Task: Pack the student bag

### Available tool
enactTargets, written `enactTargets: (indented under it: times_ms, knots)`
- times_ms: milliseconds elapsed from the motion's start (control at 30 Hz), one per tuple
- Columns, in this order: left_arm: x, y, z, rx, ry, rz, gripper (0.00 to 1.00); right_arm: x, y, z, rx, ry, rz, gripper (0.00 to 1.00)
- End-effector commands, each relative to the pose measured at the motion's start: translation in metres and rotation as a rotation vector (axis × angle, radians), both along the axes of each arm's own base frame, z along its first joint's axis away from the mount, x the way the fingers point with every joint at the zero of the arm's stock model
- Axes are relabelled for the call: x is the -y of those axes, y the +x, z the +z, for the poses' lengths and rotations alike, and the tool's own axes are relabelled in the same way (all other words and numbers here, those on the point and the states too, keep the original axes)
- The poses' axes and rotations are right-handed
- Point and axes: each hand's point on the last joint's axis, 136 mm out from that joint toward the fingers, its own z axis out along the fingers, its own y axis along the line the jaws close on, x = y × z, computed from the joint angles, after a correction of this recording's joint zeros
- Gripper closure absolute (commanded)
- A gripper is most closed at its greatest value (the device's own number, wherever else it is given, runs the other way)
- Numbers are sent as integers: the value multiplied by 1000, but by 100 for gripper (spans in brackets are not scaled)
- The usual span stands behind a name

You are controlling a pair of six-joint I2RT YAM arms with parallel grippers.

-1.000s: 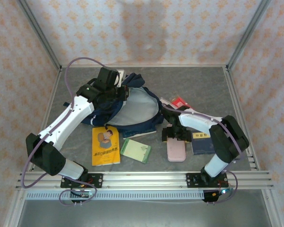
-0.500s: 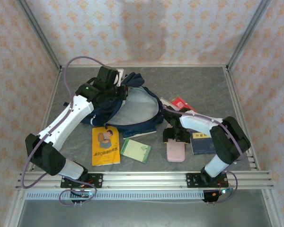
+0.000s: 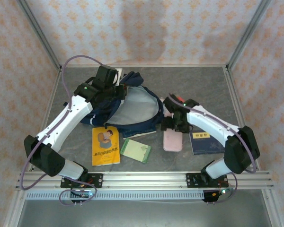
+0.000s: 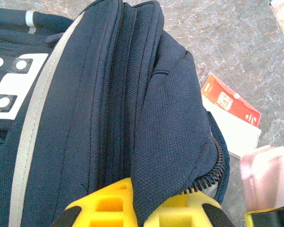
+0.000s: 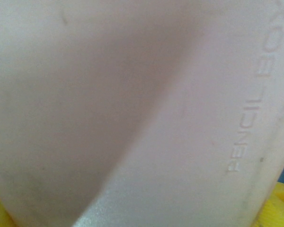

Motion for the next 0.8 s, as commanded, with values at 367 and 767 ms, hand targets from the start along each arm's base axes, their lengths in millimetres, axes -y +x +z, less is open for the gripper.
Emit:
enactTargets:
  times_ms: [367, 767]
  knots:
    - [-18, -3, 90, 210, -84, 81, 100, -128, 115, 128, 202, 680, -332, 26]
    - [-12, 9, 124, 288, -130, 68, 100, -212, 185, 94, 200, 795, -483, 28]
